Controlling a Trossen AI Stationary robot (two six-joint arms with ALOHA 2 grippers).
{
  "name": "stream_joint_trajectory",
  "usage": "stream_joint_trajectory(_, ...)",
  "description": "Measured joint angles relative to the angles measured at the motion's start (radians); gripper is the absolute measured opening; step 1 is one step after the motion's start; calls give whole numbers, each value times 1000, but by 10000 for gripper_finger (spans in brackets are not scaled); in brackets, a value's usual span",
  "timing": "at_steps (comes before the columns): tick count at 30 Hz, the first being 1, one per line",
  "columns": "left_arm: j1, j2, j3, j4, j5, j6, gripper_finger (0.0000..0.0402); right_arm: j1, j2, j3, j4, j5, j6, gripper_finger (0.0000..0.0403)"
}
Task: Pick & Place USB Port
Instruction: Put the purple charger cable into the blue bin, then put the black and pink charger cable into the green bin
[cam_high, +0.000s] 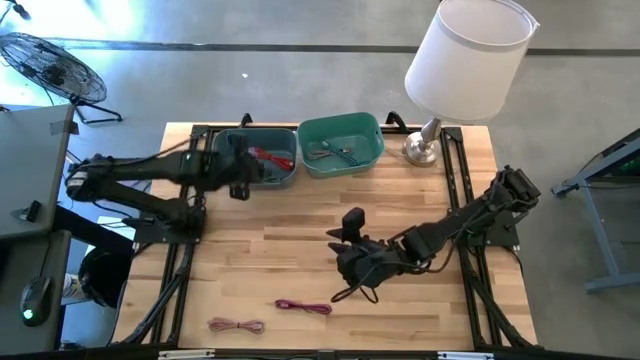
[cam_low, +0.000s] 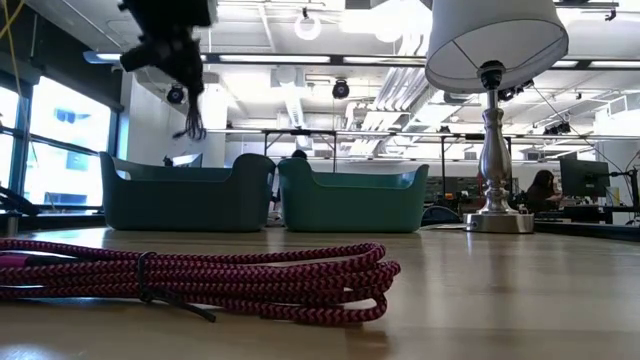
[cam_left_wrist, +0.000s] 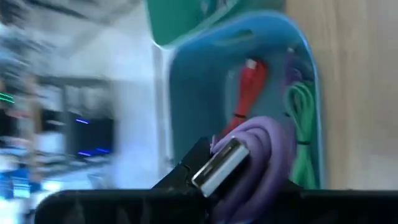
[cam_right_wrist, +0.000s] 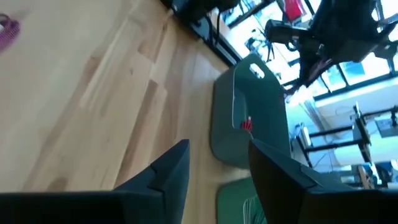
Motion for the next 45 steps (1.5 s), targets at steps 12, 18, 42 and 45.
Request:
stream_joint_trajectory(12, 194, 104, 0, -81, 280, -61, 102, -66, 0, 0, -62, -142, 115, 154)
stream_joint_trajectory(18, 194, 104, 0, -87, 326, -91, 187, -71, 0, 0, -62, -144, 130, 154)
stream_joint_trajectory(42, -439, 98, 0, -112, 908, -701, 210, -48, 197, -2, 37, -704, 470, 154)
stream_joint_trajectory(45, -583, 98, 0, -111, 865, -859, 210, -33, 217, -2, 80, -720, 486, 154)
